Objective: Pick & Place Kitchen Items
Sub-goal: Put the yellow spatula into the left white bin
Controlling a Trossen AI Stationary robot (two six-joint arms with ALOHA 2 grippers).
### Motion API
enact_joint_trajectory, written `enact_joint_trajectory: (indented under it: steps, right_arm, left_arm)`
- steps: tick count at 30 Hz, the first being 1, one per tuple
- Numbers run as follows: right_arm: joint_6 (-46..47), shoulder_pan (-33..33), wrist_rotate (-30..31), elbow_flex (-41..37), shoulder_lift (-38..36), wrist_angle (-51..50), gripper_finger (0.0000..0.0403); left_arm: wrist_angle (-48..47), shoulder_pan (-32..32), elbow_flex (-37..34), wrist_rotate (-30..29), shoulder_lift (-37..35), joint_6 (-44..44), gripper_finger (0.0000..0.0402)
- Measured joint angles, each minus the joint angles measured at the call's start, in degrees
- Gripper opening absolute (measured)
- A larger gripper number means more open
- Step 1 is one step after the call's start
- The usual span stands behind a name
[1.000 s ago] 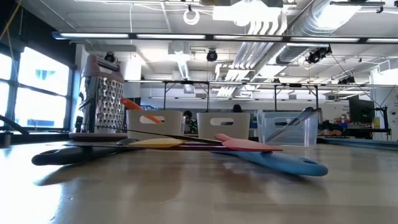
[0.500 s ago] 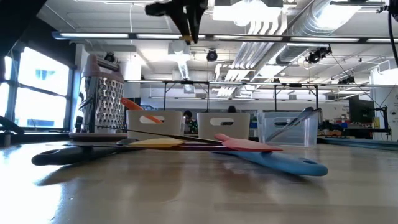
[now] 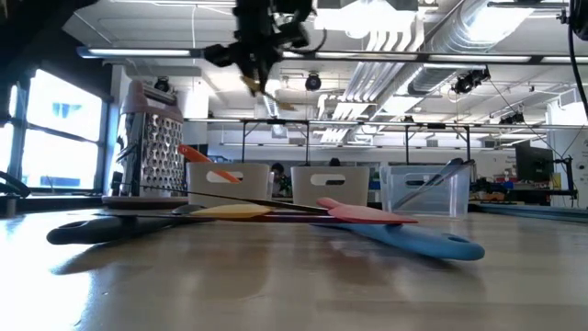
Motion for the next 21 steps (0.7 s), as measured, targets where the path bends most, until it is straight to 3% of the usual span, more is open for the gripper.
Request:
enact_joint_trajectory:
  steps: [6, 10, 16, 21]
  right_arm:
    - [0.4, 0.0, 1.5, 0.0, 0.0, -1.4, 0.0094]
    - [0.3, -0.1, 7.0, 0.0, -0.4, -1.8, 0.0094]
    - [-2.2, -0.1, 16.6, 0.0, -1.0, -1.9, 0.0094]
    - [-4.5, -1.2, 19.2, 0.0, -1.0, -1.9, 0.0094]
  left_arm:
    - [-0.3, 0.3, -21.3, 4.7, -11.2, -6.6, 0.0044]
    - [-0.3, 0.3, -29.6, 11.5, -15.2, -8.1, 0.0044]
    - [-0.1, 1.3, -31.8, 13.5, -15.4, -6.8, 0.0044]
    - [0.1, 4.1, -31.8, 16.7, -14.9, -3.6, 0.0044]
